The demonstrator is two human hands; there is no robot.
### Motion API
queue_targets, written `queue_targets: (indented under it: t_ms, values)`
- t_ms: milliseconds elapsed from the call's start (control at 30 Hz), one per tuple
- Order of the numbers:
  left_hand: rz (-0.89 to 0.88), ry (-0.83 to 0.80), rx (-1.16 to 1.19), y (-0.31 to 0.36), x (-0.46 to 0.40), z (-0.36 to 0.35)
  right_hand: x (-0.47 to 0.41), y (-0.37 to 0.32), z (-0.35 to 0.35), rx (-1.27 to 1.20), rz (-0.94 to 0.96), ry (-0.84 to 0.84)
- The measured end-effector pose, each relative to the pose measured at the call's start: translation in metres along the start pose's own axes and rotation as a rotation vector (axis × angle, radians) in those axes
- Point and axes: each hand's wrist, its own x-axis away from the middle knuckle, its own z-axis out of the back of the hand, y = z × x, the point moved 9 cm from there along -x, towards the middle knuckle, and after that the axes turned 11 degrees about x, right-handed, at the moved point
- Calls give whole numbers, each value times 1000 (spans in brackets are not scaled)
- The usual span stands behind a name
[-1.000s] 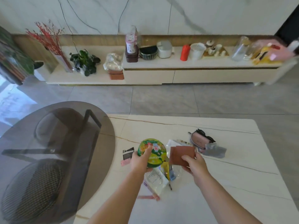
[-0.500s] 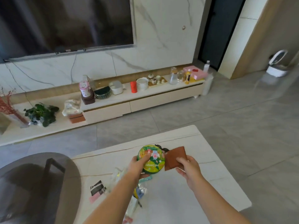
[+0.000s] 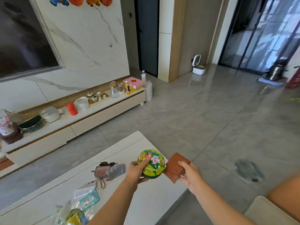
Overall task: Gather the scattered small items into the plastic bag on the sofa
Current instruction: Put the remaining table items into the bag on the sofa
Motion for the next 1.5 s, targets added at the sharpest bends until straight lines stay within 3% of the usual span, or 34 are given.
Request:
queue_targets:
  t_ms: [433,867,1200,1367,1500]
  values:
    - [124,-438,-329,-56,-20,-235,-3,-11,231,-127,20,515]
    - [230,-843,-641,-115,1,-429,55,1,354,-458,55,944]
    - [289,-1000,-808,-224,93,-519,137,77,471,-723,-13,1273]
    - [299,-1047,-876,-295,141,-564,156,126,539,-710,-171,1365]
    - [286,-1035,-972,-358,170,-599,156,150,594,-560,-323,1345]
